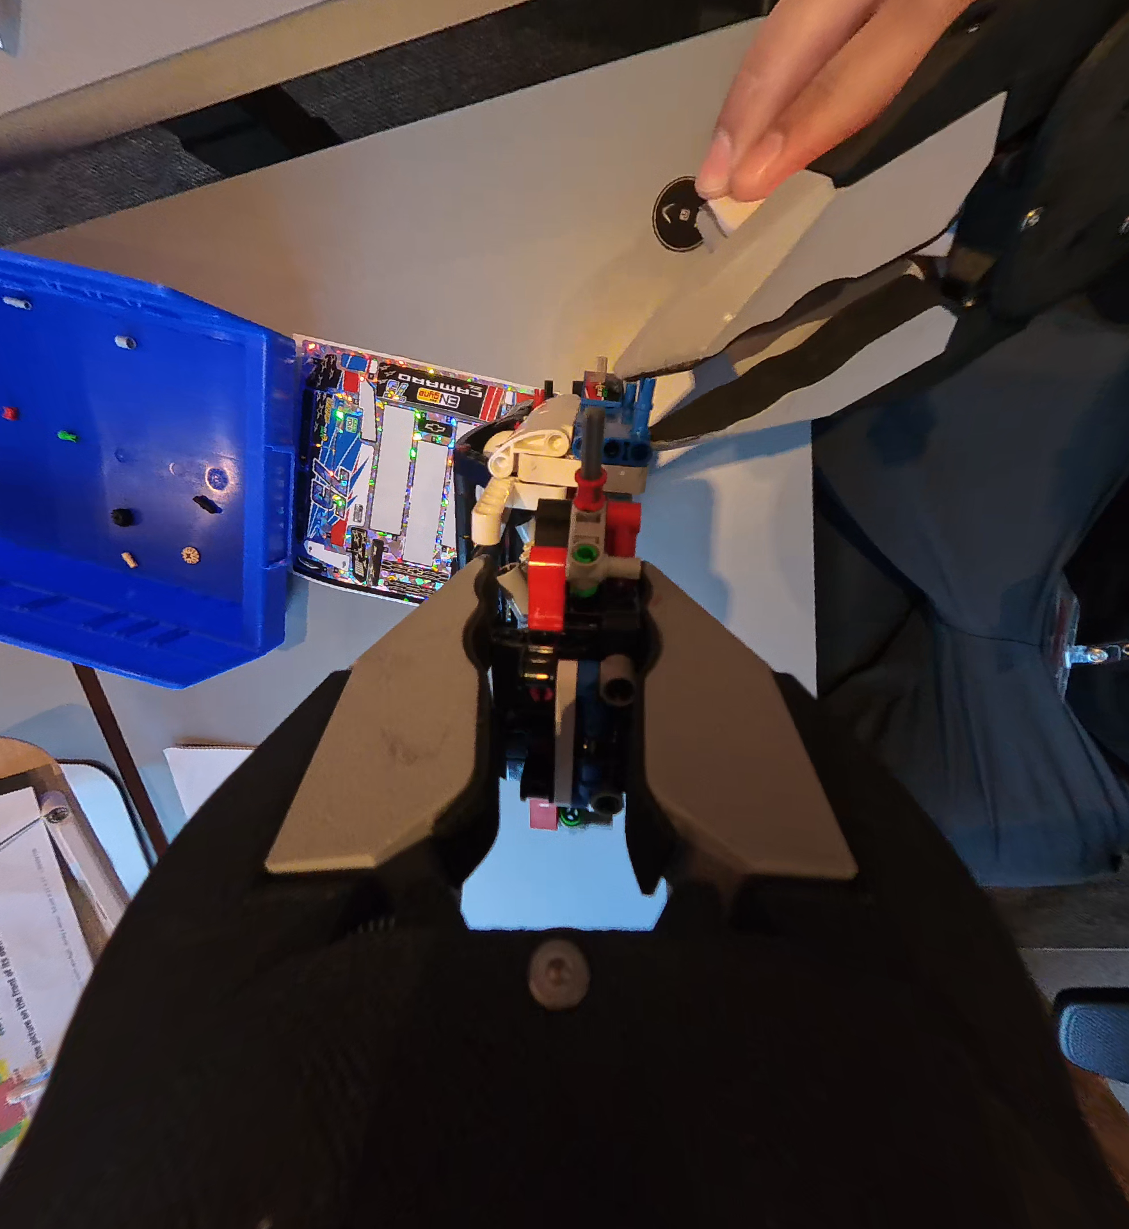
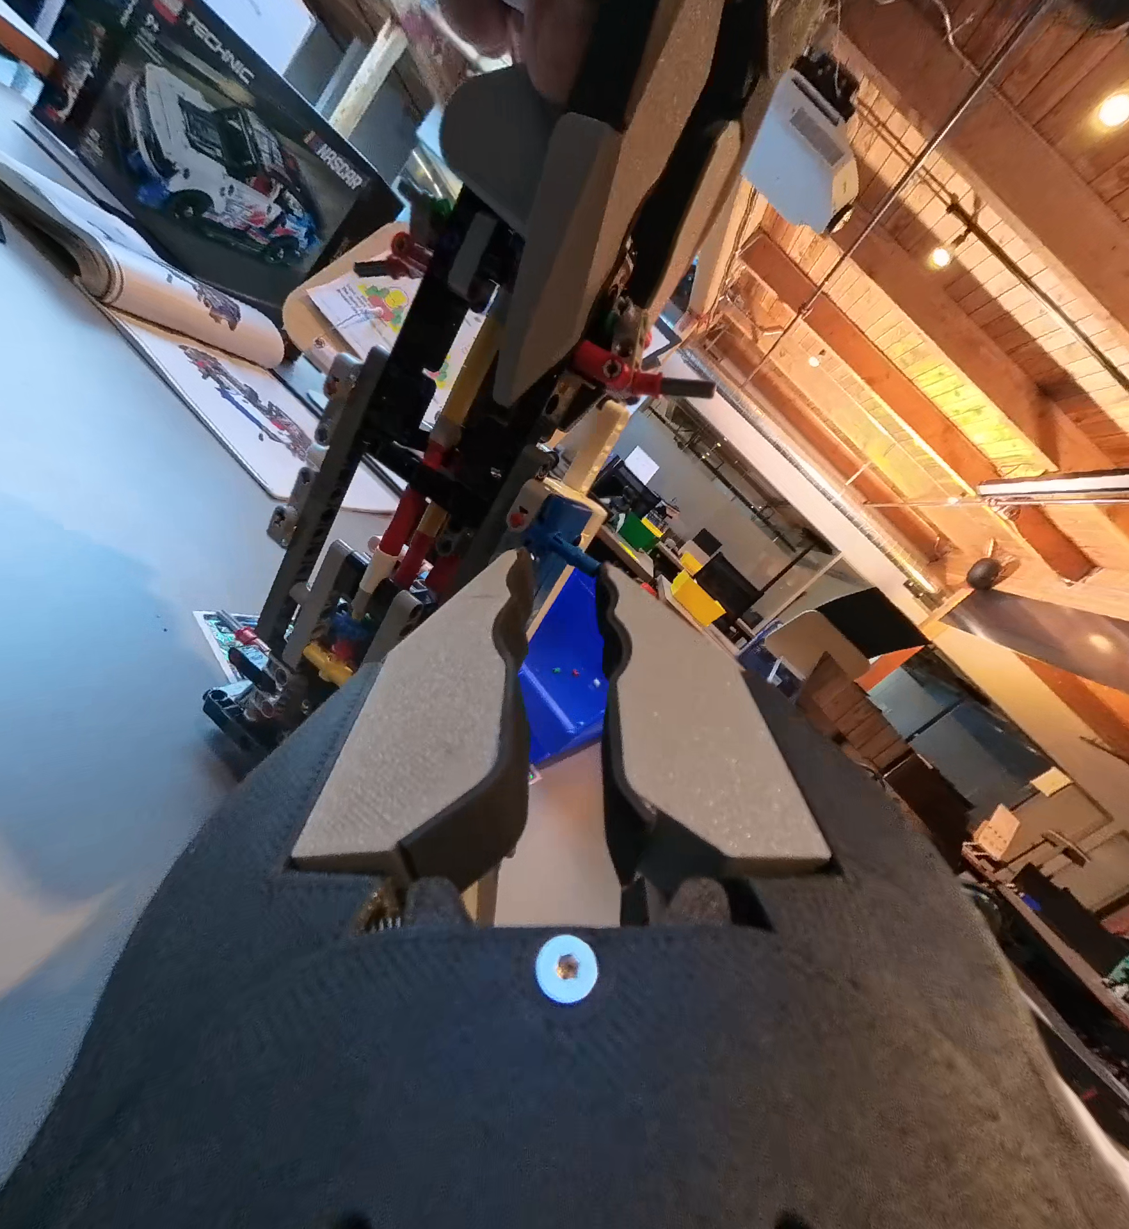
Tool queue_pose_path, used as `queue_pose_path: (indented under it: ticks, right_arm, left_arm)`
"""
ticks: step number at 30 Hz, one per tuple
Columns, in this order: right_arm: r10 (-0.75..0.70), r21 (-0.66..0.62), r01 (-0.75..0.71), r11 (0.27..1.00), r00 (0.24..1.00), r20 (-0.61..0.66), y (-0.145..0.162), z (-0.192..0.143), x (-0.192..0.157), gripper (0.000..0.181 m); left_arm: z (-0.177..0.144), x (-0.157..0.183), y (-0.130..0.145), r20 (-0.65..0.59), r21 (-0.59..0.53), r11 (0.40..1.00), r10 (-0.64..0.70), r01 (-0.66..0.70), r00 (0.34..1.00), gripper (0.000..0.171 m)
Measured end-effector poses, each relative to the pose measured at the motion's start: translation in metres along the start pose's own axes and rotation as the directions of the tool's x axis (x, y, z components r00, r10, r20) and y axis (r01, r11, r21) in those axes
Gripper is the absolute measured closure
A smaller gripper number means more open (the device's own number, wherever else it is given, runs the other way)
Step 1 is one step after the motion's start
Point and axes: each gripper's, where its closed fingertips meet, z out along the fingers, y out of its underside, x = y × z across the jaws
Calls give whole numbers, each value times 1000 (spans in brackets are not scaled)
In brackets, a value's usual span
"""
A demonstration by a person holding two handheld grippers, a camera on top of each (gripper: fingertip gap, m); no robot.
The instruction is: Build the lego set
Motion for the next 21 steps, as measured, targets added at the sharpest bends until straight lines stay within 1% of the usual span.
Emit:
queue_pose_path:
  ticks: [5,7,9,10,12,15,21]
  right_arm:
    - [20,-10,-19,1000,999,28,5,3,-4,164]
    - [34,-14,-33,999,999,39,8,3,-8,163]
    - [4,2,-4,1000,1000,18,7,2,-11,161]
    - [-13,4,13,1000,1000,8,8,2,-12,156]
    - [-15,-4,15,1000,1000,-18,10,3,-11,156]
    - [41,-1,-41,999,999,-34,10,1,-8,159]
    - [166,-8,-166,986,986,-22,17,-3,-9,153]
  left_arm:
    - [4,-2,-3,9,7,1000,-6,6,1000,134]
    - [7,-2,-4,16,-13,1000,2,-2,1000,134]
    - [9,-1,-5,18,-30,999,21,-21,1000,134]
    - [9,0,-6,17,-35,999,27,-26,999,134]
    - [10,-1,-7,14,-38,999,22,-21,1000,134]
    - [10,-2,-8,10,-41,999,15,-15,1000,134]
    - [11,-5,-10,12,-54,998,-11,12,1000,134]
